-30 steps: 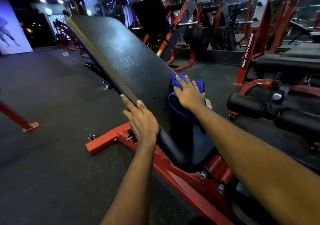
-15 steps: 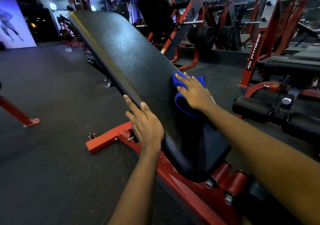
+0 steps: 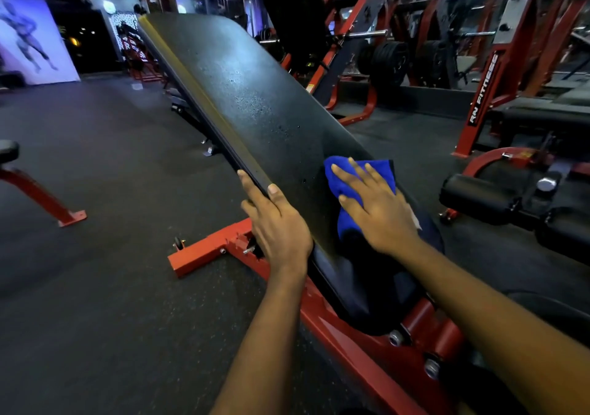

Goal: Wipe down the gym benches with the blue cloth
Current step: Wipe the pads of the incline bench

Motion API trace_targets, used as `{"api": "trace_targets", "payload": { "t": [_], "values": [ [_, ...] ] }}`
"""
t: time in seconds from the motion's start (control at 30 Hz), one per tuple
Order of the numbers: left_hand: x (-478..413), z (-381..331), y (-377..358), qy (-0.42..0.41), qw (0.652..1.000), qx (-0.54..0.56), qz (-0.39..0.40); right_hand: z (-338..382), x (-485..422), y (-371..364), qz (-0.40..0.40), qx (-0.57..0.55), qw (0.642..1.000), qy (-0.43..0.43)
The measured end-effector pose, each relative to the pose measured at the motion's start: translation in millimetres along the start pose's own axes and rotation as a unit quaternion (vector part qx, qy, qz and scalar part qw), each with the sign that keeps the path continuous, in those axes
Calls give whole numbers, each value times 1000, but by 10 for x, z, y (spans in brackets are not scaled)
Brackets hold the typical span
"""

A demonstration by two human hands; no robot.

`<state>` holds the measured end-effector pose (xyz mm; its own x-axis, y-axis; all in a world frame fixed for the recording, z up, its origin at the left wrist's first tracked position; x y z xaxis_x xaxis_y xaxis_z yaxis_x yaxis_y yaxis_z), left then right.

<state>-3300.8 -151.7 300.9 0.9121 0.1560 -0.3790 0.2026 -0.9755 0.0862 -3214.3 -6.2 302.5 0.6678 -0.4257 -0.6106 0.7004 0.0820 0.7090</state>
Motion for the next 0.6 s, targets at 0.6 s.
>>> {"api": "trace_targets", "payload": {
  "t": [0.6],
  "values": [
    [-78, 31, 175, -19, 998, 43, 47, 363, 527, 74, -9, 17, 996, 92]
  ]
}}
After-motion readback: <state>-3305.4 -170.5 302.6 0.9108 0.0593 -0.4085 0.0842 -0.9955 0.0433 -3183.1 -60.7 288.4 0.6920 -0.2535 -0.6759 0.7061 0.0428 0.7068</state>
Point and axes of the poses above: each hand's wrist, its own x-axis away from the middle knuckle, its own y-axis out of the back of the hand, z = x × y, the point moved 2 cm from there along -x, towards the middle knuckle, and after that the axes turned 8 degrees about -z, right-handed, at the moved point
